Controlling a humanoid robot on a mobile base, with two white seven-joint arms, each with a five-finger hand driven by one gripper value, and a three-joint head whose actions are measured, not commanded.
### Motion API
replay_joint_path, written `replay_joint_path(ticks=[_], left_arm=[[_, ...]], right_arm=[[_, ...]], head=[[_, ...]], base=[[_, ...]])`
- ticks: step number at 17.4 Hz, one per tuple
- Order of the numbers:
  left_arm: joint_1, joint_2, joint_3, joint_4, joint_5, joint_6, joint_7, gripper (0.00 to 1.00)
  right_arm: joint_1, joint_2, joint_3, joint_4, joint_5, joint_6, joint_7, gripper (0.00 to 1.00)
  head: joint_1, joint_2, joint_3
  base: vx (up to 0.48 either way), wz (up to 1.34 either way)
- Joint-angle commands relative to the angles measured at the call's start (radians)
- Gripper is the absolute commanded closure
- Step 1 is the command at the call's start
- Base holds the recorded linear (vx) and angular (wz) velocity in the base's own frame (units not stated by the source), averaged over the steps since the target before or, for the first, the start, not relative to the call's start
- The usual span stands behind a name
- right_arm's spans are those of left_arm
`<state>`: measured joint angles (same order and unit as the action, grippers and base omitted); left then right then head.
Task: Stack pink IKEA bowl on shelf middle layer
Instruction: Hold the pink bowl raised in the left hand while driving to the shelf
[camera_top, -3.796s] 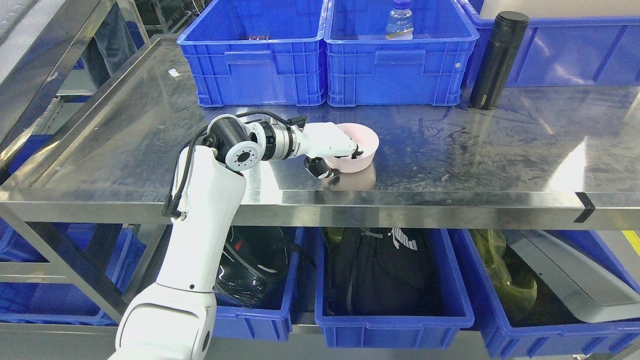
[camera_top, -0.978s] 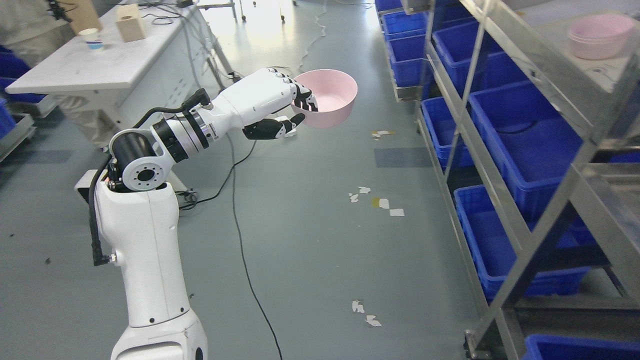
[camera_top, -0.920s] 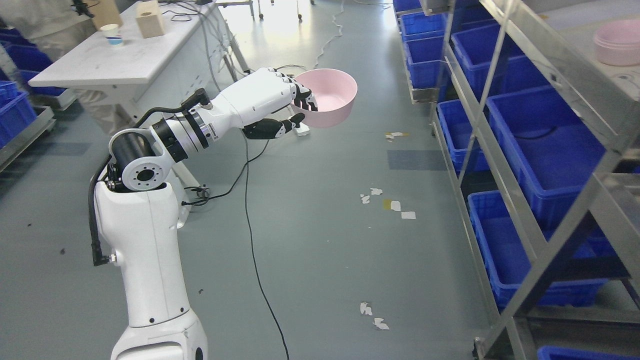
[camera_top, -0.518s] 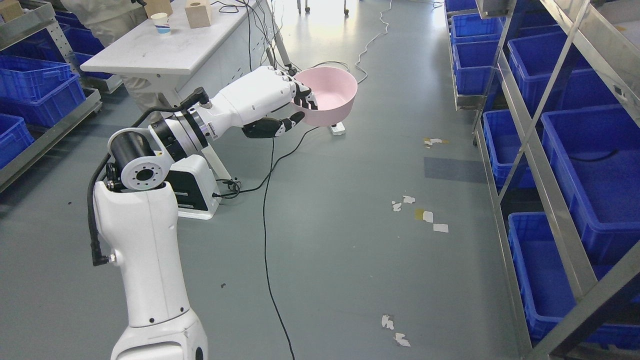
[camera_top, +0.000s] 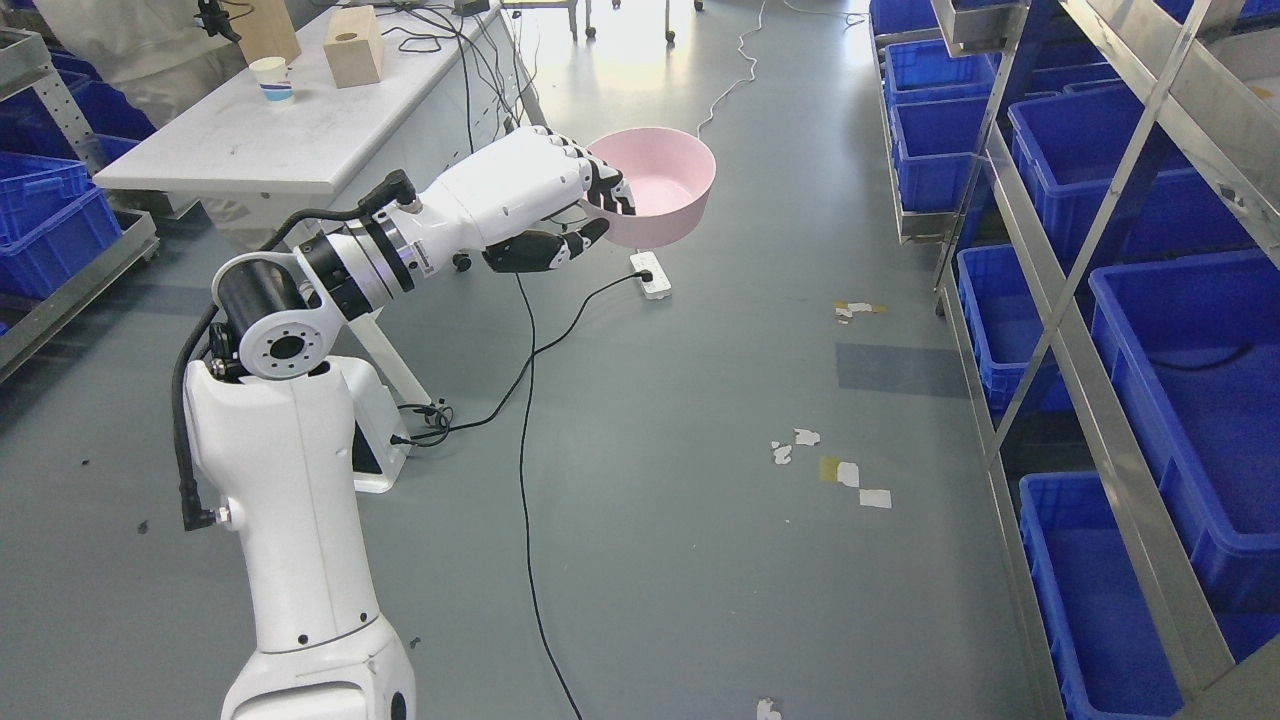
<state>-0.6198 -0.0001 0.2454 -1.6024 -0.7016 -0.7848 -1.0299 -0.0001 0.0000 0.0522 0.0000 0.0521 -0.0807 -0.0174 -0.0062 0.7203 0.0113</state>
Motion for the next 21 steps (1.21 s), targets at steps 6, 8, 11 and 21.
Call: replay_joint_path(ticks=[6,8,11,21], left_arm=[[-0.002,0.018,-0.069,-0.004,0.019,-0.001,0.002,0.97],[-0.002,0.018,-0.089,-0.004,0.027,-0.001,0.001,0.97],[-0.002,0.018,-0.089,-0.004,0.027,-0.001,0.001,0.97],[0.037,0.018,-0.028,-0.004,0.014,-0.001,0.001,0.97]], right_arm=[[0.003,-0.017,0.0,-0.017,0.0,-0.001,-0.001,0.0],[0.005,-0.017,0.0,-0.017,0.0,-0.001,-0.001,0.0],[0.005,-0.017,0.0,-0.017,0.0,-0.001,-0.001,0.0],[0.003,-0.017,0.0,-0.017,0.0,-0.001,-0.001,0.0]], head=[[0.0,0.0,0.0],[0.0,0.0,0.0],[0.0,0.0,0.0],[0.0,0.0,0.0]], base=[[0.287,-0.14],[0.304,-0.08],[0.3,-0.01],[0.331,0.0]])
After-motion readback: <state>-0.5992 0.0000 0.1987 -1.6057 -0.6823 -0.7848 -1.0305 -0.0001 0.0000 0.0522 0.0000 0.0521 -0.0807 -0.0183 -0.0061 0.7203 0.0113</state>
